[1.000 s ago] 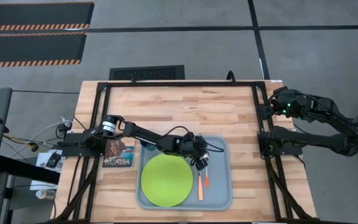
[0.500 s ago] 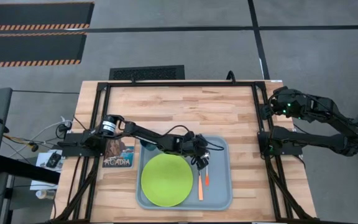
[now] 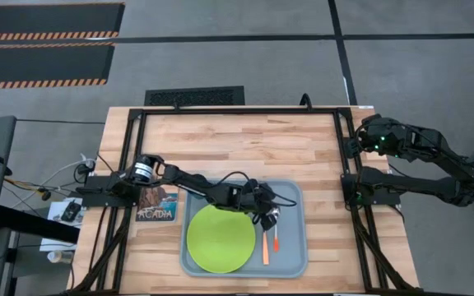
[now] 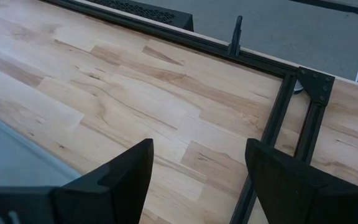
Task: Pick and place plate/cup/fork/spoon on tray
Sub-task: Put the orange spoon on the gray serving tray to the right of the orange fork
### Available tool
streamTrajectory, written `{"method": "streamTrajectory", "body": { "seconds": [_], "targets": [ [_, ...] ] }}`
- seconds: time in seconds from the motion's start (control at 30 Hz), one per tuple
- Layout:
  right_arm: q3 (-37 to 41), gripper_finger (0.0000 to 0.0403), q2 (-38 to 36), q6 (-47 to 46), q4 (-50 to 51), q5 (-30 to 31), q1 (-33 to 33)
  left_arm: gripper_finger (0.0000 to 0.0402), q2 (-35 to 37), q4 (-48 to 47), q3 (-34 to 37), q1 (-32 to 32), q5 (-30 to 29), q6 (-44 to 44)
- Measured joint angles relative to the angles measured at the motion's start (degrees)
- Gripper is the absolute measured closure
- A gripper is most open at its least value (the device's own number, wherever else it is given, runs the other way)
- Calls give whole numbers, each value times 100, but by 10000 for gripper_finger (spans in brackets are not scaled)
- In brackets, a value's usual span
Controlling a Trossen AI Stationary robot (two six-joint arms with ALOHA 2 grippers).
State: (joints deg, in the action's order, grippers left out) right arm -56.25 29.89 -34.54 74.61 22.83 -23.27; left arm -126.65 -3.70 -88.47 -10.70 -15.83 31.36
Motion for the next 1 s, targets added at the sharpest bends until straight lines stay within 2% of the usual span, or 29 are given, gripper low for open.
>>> {"method": "streamTrajectory", "body": {
  "seconds": [0.27, 0.63, 1.0],
  "targets": [
    [0, 121, -1, -4, 0, -1, -2, 401, -313, 185, -62, -30, 63, 144],
    [0, 121, -2, 2, 20, -2, -2, 401, -402, -431, -632, -65, -13, -167],
    [0, 121, 0, 7, 44, -2, -2, 401, -402, -604, -629, -165, -149, 326]
  ]
}}
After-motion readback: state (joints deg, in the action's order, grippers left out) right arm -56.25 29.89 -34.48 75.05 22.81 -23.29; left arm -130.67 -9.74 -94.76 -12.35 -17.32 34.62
